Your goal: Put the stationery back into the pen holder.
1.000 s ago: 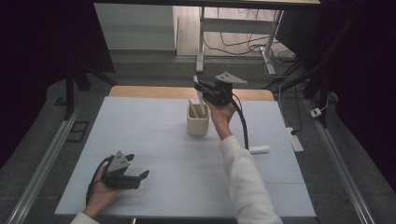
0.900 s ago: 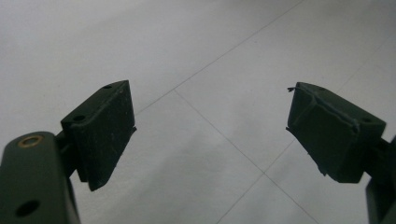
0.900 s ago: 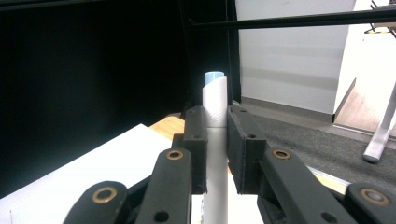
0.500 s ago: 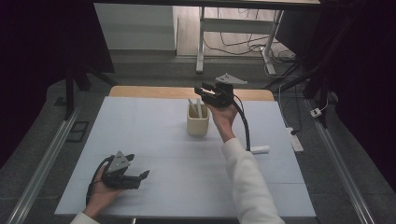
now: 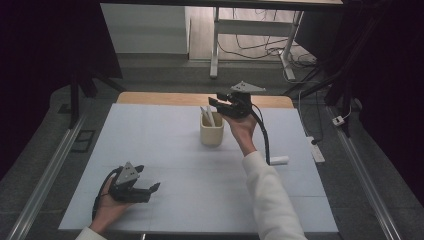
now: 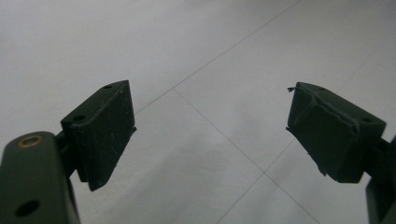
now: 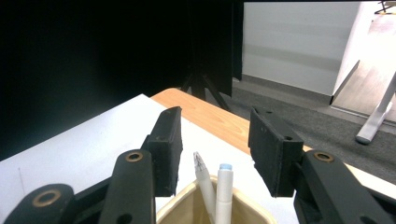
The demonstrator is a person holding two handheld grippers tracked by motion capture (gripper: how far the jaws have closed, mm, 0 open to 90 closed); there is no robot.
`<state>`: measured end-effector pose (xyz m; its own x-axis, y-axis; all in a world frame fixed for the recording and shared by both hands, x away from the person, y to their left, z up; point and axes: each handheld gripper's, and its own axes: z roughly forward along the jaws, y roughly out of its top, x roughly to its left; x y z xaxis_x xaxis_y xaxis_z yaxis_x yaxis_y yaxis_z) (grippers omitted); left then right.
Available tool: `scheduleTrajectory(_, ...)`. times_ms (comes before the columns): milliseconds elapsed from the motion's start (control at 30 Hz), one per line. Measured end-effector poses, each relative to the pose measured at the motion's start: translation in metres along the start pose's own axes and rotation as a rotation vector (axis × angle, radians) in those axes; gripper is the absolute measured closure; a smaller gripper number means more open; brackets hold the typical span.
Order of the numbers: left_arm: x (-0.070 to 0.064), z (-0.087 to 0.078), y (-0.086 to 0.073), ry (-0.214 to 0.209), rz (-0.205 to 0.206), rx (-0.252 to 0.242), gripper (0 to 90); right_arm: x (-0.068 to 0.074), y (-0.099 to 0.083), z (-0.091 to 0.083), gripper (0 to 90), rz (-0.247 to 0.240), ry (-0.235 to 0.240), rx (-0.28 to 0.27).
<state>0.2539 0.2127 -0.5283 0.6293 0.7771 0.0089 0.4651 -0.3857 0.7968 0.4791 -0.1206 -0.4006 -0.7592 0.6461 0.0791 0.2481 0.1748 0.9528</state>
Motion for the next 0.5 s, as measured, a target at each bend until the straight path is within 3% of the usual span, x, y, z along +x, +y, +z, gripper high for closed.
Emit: scheduleTrajectory(500,0.000,0.001,0.000,0.004,-0.001,0.003,15.2,0.000,-0.012,-0.023,53.9,-0.028,0.021,0.024)
